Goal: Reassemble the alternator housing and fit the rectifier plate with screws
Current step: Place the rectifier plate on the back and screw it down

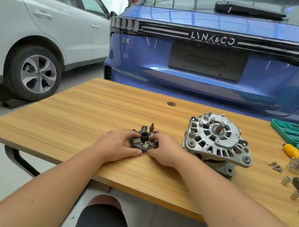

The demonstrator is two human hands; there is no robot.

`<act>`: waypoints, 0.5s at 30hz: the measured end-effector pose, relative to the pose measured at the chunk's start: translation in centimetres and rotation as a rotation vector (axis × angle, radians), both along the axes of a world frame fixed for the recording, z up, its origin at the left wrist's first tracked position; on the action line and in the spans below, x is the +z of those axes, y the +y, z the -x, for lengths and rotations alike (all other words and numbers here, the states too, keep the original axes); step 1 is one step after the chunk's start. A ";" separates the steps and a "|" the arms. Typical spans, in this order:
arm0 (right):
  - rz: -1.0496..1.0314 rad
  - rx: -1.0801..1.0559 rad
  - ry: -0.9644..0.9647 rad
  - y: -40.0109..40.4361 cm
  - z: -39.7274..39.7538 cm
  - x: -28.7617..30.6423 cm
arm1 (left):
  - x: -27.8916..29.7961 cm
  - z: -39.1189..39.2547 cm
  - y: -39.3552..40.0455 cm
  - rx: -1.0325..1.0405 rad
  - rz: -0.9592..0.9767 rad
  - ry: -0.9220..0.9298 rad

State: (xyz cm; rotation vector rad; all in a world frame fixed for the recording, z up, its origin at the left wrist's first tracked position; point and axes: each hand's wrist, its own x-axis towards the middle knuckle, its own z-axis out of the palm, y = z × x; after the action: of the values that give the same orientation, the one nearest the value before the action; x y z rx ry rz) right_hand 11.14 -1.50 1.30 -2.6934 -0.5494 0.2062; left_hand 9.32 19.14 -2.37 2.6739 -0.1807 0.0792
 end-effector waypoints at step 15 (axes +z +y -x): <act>-0.063 0.000 -0.046 -1.3 1.8 -1.3 | 0.8 1.3 0.0 -0.010 0.082 0.081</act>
State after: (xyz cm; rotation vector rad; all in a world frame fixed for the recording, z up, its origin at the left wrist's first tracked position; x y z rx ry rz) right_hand 9.38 -2.77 -0.01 -2.6424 -0.5599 0.1256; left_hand 8.04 19.19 -1.60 2.5888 -0.1620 -0.0240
